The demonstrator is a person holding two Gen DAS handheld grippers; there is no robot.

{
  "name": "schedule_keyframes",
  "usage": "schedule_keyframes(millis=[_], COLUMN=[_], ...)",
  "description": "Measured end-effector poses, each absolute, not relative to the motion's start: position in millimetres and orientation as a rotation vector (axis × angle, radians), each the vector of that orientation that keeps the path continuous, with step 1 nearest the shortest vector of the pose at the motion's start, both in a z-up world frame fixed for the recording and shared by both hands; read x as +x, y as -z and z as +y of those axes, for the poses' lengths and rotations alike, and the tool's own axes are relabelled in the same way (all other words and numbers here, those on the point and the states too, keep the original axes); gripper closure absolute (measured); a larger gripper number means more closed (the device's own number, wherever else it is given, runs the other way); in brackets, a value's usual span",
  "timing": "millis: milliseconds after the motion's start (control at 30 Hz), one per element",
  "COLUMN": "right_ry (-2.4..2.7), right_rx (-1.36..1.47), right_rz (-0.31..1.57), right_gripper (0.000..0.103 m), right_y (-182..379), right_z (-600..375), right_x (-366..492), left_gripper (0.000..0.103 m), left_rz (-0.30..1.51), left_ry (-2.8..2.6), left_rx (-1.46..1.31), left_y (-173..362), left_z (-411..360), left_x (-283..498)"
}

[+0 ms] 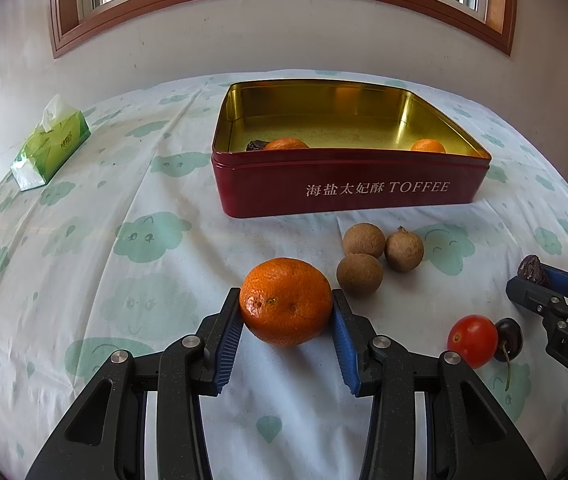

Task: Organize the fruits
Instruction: 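Lift and carry both held fruits over the TOFFEE tin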

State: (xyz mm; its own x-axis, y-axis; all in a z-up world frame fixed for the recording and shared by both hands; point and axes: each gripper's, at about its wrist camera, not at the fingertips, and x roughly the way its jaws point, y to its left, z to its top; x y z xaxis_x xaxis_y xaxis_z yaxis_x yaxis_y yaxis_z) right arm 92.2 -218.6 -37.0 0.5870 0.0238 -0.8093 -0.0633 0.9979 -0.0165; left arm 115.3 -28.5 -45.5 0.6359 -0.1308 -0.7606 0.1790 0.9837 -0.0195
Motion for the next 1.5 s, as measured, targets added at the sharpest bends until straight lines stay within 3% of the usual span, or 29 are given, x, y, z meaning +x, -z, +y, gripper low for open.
schedule_keyframes(millis=[867, 1500], right_ry=[-0.065, -0.105], right_rx=[-0.024, -0.048], right_rz=[0.926, 0.855], right_gripper=[0.070, 0.070], right_y=[18.0, -26.3], right_z=[-219.5, -207.1], right_x=[90.6, 133.1], left_gripper=[0.060, 0.060], left_rz=[0.844, 0.768], left_ry=[0.206, 0.214], left_rx=[0.036, 0.037], left_y=[22.7, -18.0], left_z=[-27.2, -28.3], left_x=[105.9, 136.4])
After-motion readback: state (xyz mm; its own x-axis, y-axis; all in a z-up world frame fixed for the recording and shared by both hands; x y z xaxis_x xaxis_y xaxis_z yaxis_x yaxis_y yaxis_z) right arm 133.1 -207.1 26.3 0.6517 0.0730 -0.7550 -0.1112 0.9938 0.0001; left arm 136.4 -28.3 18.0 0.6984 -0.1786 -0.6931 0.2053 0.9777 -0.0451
